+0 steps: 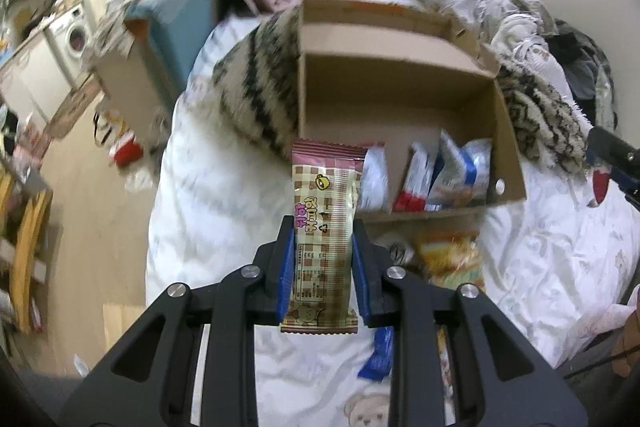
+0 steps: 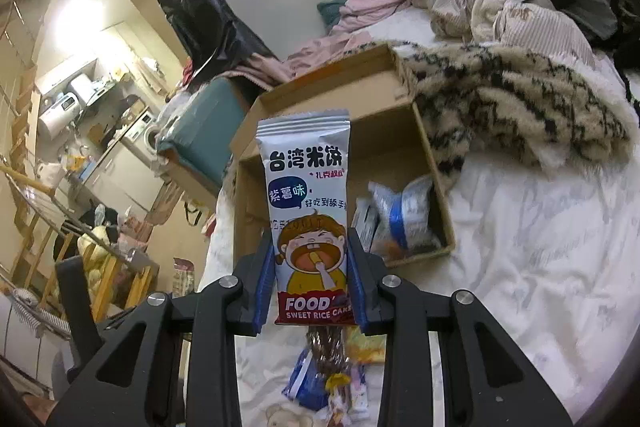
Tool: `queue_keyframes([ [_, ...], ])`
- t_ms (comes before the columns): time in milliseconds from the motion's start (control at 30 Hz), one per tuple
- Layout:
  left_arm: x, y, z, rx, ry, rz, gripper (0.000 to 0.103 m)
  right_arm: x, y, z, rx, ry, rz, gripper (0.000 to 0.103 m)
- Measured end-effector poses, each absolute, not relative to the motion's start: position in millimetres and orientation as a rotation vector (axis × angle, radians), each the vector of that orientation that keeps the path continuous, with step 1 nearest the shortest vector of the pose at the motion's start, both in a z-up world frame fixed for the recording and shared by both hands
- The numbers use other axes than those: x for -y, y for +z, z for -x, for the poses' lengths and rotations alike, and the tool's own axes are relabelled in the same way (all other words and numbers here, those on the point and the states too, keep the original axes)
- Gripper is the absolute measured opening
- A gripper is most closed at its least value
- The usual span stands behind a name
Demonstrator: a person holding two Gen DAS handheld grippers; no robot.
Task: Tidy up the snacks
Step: 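Carry the pink bar and rice-cake packet over the box with both tools, then open both tools to drop the bar and packet into the box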
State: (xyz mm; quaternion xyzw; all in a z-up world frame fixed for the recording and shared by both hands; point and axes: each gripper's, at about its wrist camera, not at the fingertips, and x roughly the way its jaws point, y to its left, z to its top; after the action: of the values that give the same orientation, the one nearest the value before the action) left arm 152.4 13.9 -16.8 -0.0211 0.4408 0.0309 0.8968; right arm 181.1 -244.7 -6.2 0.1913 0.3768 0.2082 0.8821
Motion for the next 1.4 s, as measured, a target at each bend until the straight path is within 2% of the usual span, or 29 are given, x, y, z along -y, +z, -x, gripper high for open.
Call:
queue_keyframes([
  [333,-13.2,4.0,-216.6,-0.867,0.048,0.064,0.022,266.6,-16.8,-236.3,-0.797,0.37,-0.452,0.034],
  [600,-7.4,-26.1,-259.7,-0.935,-0.005,0.137,0.022,249.6,-48.7,-270.5,-0.891,0.356,-0.387,0.034],
  [1033,17.9,-66.7,-278.8,-0.967,-0.066,0.094,0.022,224.2,-88.0,-285.8,-1.015,0.384,-0.361,0.034],
  [1400,17.8,-67.3,-278.3,-0.97,-0.085,0.12,0.023,216.9,-91.7,-285.9,-1.043,0.395,-0.362,0.034],
])
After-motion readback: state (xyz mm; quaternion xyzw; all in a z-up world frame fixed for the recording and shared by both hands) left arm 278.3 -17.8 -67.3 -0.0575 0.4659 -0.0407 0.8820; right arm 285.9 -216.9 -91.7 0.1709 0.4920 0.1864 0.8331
